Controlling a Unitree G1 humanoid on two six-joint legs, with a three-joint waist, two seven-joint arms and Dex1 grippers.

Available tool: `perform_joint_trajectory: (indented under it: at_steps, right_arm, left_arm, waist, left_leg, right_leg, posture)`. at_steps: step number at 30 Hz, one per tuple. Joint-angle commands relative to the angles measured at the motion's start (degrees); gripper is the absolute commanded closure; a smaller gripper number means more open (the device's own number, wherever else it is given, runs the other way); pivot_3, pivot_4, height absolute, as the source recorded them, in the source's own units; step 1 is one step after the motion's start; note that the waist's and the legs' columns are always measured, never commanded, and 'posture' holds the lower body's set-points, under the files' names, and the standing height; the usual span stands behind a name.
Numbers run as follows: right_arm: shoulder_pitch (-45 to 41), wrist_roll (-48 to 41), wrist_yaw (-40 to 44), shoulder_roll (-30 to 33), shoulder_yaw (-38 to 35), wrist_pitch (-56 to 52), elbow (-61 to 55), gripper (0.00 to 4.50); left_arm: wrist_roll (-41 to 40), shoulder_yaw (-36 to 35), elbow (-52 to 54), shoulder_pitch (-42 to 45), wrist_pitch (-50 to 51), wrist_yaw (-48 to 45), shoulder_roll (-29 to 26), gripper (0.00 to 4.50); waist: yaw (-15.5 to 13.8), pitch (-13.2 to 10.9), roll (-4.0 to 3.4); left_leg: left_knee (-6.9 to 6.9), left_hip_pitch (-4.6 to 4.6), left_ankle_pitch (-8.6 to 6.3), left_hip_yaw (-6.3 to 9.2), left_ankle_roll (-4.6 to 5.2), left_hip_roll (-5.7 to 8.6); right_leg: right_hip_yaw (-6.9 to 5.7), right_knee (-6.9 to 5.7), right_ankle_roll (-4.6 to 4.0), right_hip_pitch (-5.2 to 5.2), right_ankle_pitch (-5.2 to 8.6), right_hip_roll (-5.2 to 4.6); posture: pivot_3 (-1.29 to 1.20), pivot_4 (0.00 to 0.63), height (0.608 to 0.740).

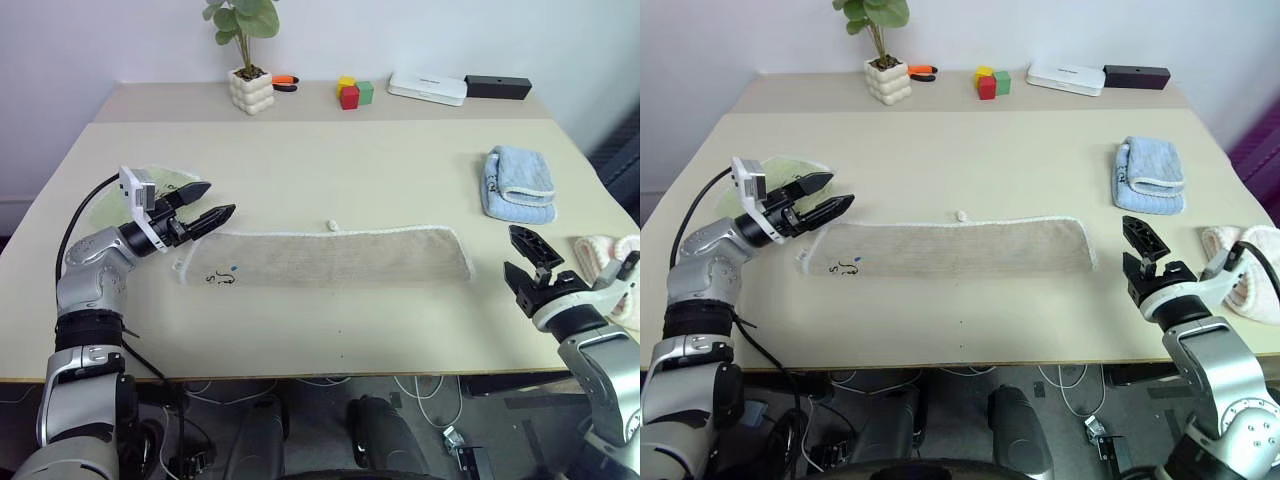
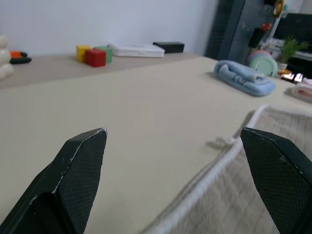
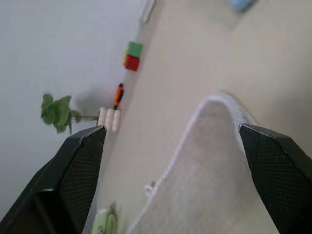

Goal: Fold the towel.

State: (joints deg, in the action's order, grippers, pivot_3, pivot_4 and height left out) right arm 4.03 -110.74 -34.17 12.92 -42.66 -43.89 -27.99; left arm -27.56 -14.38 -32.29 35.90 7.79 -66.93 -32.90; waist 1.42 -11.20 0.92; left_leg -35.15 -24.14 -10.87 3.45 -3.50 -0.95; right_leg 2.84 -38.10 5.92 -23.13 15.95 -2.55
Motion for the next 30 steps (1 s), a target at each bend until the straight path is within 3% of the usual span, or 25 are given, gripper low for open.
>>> perform_joint_trajectory:
  at_steps: [1, 6, 16, 21, 24, 30]
  right_arm:
    - [4.03, -2.26, -0.74, -0.04, 3.07, 4.54, -5.28, 0.07]
    - [10.14, -2.26, 0.27, 0.4, 7.69, 8.41, -7.14, 0.07]
    - [9.64, -1.85, 0.93, 4.11, 16.06, 13.26, -4.41, 0.07]
    - [6.09, -1.35, 1.74, 4.87, 19.23, 14.23, -0.74, 0.07]
    - [4.49, -0.45, 2.14, 5.71, 19.83, 14.55, 1.74, 0.07]
    - [4.33, 2.2, 4.82, 6.65, 21.58, 13.22, 4.75, 0.07]
  left_arm:
    - [0.19, -0.3, -1.47, 1.8, -1.65, -0.78, -0.03, 0.03]
    - [0.71, 0.23, -2.51, 2.91, -2.38, -2.05, 0.23, 0.03]
    - [-0.14, -0.43, -0.11, 1.42, -0.74, -2.55, -0.34, 0.03]
    - [-7.2, -0.06, 13.06, -6.64, 9.64, -10.88, -3.58, 0.03]
    - [-10.01, 1.54, 20.09, -12.51, 18.23, -16.18, -8.92, 0.03]
    - [-11.23, 1.38, 24.07, -15.19, 21.79, -16.59, -11.89, 0.03]
  waist:
    - [0.17, 0.01, -0.02]
    - [0.21, 0.03, -0.01]
    - [-0.52, 0.04, 0.0]
    - [-0.07, 0.05, 0.0]
    - [-0.14, 0.05, 0.0]
    - [-0.87, 0.07, -0.03]
  left_leg:
    - [0.0, 0.0, 0.0, 0.0, 0.01, 0.0]
    - [0.0, -0.01, 0.0, 0.0, 0.01, 0.0]
    - [-0.03, -0.03, 0.0, -0.02, 0.01, 0.0]
    - [0.01, -0.02, -0.01, -0.06, 0.01, -0.04]
    - [0.06, -0.02, -0.01, -0.05, 0.01, -0.15]
    - [0.0, -0.02, -0.01, -0.13, 0.01, -0.33]
  right_leg:
    - [0.01, 0.0, 0.0, 0.0, 0.0, 0.01]
    - [0.01, 0.02, -0.01, 0.0, 0.01, 0.0]
    - [0.03, 0.05, -0.16, 0.0, 0.09, -0.03]
    - [0.09, 0.08, -0.19, 0.0, 0.1, -0.04]
    - [0.06, 0.09, -0.29, -0.05, 0.16, 0.01]
    - [0.05, 0.13, -0.48, 0.01, 0.26, -0.06]
  posture:
    - [0.0, 0.15, 0.74]
    - [0.0, 0.15, 0.74]
    - [0.0, 0.15, 0.74]
    - [0.0, 0.15, 0.74]
    - [0.0, 0.15, 0.74]
    - [0.0, 0.15, 0.74]
